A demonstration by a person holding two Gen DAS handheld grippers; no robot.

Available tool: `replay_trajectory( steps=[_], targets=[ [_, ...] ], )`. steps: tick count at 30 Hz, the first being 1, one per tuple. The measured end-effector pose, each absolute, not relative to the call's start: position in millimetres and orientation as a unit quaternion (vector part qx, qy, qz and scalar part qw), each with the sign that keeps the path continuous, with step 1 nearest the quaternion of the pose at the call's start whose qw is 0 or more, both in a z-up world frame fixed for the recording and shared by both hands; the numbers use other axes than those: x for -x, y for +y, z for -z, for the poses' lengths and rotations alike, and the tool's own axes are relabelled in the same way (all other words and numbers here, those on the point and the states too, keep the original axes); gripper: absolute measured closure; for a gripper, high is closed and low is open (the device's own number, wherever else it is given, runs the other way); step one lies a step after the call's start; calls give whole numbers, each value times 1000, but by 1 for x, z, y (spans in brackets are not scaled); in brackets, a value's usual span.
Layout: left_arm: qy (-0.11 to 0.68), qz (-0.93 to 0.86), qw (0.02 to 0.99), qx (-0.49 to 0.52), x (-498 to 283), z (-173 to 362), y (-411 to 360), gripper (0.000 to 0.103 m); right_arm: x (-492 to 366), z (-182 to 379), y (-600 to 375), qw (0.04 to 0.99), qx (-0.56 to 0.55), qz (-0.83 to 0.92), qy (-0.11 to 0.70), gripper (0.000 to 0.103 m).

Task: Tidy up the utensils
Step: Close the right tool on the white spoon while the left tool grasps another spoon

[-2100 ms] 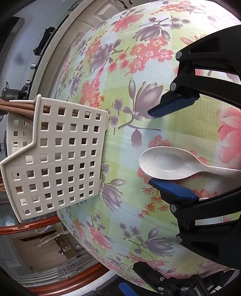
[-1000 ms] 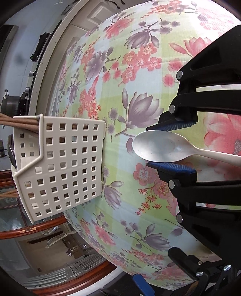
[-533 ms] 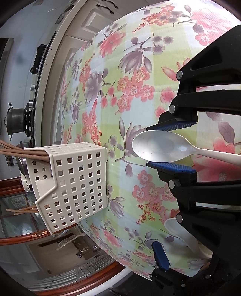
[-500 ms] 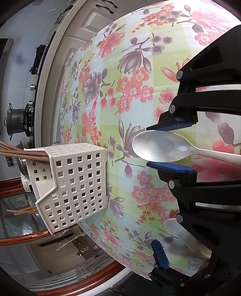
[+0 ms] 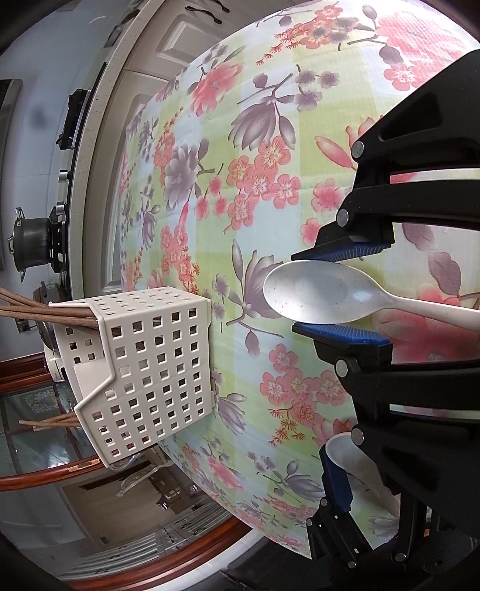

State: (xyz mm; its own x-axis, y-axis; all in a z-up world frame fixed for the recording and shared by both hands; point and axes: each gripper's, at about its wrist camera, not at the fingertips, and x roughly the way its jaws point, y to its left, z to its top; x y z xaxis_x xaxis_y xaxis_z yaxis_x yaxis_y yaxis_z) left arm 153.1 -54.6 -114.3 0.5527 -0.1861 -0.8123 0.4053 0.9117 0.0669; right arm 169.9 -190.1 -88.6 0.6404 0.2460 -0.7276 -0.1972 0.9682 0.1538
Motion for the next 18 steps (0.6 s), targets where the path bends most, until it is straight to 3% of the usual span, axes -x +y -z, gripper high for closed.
replay_trajectory(
  steps=[18],
  targets=[
    [381,131,911,-85,-142,78,-21,69,-152,62,-172,922,-5,-142,360,72]
  ],
)
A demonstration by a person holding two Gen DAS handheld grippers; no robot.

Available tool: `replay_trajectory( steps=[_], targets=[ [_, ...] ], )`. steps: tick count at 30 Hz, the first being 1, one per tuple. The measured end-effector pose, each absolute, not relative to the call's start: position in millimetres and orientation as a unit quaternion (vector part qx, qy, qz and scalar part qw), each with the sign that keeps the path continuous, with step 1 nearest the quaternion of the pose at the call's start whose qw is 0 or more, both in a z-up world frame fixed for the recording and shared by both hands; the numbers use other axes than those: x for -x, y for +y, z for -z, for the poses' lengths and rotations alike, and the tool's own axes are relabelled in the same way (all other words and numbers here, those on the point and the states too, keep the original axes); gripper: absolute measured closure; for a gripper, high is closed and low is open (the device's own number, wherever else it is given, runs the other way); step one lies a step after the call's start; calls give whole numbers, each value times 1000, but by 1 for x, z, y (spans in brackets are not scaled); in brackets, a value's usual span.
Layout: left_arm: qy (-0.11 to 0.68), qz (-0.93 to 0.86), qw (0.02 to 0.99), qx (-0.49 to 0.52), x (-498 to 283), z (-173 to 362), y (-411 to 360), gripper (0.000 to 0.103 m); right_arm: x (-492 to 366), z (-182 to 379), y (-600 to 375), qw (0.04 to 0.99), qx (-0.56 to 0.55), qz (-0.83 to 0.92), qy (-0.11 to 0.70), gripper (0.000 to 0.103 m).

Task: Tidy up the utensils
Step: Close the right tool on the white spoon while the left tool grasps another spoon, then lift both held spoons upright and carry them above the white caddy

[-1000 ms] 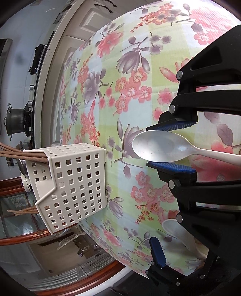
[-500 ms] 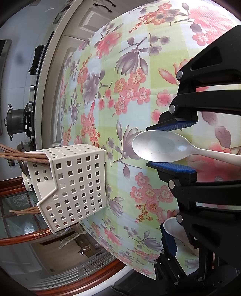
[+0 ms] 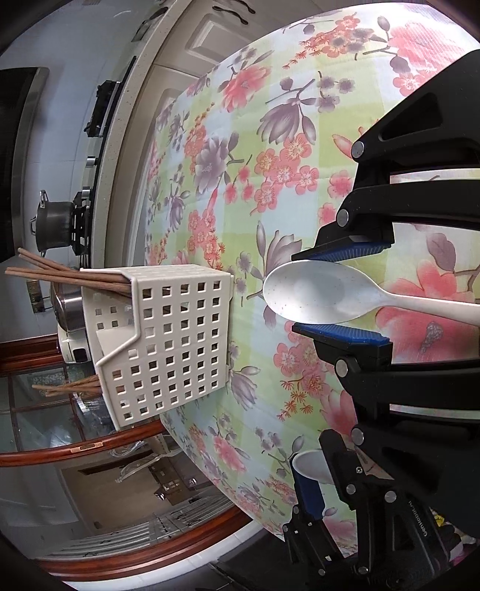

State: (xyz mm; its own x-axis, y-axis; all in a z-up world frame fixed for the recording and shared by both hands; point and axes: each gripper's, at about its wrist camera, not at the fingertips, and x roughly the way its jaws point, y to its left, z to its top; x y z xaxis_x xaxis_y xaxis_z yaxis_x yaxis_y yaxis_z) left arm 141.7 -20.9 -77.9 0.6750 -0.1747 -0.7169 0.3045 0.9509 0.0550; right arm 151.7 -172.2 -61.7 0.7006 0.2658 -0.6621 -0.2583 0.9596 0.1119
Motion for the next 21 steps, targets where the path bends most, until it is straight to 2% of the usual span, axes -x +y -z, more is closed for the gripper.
replay_trajectory(
  steps=[21],
  targets=[
    [305,116,944,-45,-119,39,7,70,-127,25,-154,945,28,-151,290,72]
  ],
)
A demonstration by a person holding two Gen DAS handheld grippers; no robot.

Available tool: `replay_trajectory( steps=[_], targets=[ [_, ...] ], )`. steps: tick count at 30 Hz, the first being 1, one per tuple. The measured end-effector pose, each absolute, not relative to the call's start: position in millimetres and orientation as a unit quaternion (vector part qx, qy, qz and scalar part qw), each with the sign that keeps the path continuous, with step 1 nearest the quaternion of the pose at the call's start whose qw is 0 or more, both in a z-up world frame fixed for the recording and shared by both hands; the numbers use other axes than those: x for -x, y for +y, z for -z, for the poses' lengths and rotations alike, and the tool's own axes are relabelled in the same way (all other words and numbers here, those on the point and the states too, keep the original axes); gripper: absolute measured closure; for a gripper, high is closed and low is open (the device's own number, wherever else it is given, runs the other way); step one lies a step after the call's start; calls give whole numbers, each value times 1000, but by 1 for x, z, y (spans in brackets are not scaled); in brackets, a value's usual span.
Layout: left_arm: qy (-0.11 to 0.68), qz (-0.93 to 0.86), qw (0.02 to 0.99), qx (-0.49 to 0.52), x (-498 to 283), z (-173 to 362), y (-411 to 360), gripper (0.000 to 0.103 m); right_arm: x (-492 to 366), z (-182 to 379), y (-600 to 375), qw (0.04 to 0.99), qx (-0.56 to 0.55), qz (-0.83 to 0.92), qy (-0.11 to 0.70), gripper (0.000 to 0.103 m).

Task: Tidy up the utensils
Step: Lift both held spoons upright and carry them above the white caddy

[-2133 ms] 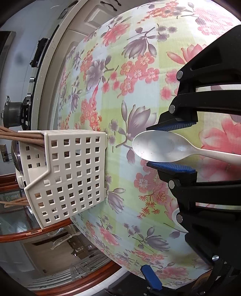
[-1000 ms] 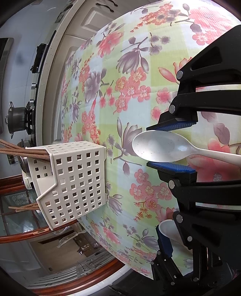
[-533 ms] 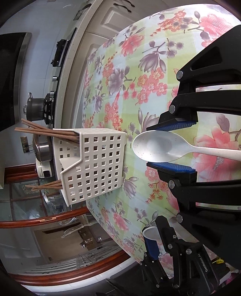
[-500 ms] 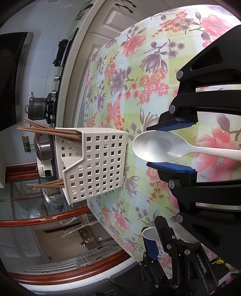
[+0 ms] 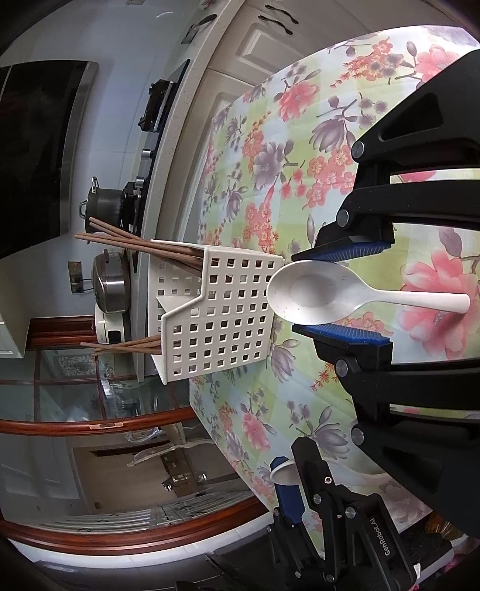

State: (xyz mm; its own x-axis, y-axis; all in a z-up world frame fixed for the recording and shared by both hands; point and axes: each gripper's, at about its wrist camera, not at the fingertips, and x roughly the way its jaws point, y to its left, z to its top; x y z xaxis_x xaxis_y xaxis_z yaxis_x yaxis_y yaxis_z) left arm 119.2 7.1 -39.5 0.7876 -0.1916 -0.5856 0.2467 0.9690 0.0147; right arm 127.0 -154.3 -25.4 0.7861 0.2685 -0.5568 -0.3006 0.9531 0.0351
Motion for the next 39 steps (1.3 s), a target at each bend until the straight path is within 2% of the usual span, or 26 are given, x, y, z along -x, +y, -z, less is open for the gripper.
replay_trajectory(
  steps=[12,17,18,19,21,39],
  targets=[
    [284,107,952,-44,-123,29,10,70,-133,16,-154,949,29,-146,276,72],
    [276,105,954,-48,-126,20,10,74,-137,6,-151,952,31,-148,266,72],
    [274,106,955,-50,-127,18,9,78,-138,4,-151,953,33,-148,263,72],
    [272,106,955,-53,-129,15,8,89,-140,1,-150,954,34,-148,260,72],
    [271,108,955,-57,-133,11,7,90,-143,-3,-149,955,37,-147,254,72],
    [270,104,955,-62,-155,8,2,90,-160,-5,-153,957,32,-143,251,72]
  ],
)
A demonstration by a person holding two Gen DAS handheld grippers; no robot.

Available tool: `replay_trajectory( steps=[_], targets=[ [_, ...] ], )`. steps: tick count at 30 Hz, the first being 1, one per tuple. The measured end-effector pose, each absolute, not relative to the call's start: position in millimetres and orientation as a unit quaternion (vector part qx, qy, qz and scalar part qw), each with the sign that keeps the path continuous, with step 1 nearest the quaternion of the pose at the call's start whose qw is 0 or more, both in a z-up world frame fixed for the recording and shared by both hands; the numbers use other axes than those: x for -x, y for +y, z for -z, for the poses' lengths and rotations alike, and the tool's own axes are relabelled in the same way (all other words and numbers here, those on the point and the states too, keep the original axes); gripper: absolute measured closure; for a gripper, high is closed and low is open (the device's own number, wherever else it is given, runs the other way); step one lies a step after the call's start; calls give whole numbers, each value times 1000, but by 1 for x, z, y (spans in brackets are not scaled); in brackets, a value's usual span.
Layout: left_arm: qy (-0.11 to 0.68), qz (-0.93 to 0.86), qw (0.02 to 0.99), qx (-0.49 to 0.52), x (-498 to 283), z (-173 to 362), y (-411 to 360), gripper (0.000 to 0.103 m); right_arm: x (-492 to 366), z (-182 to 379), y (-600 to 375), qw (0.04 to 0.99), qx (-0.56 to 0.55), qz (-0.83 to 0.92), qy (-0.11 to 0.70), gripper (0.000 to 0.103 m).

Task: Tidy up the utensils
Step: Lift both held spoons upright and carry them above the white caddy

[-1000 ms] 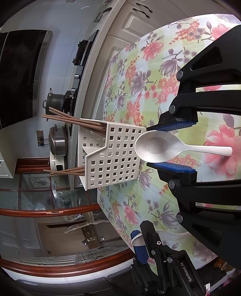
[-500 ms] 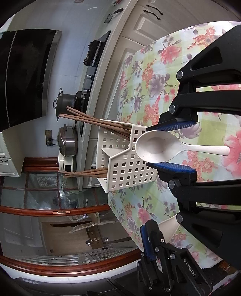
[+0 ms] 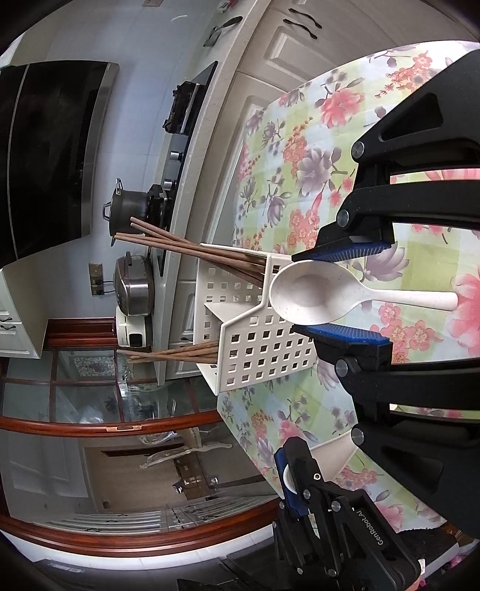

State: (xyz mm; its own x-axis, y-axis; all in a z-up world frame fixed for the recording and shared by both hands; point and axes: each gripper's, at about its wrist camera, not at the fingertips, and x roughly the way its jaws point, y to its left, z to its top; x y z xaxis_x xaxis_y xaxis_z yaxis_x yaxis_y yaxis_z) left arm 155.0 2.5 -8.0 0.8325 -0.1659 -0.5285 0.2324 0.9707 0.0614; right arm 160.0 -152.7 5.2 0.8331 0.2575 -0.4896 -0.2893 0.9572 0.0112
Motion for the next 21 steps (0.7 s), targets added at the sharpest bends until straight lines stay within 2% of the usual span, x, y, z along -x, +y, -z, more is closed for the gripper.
replay_trajectory(
  steps=[21],
  targets=[
    [242,91,962,-88,-180,-70,-2,90,-201,-41,-150,969,24,-142,200,72]
  ],
)
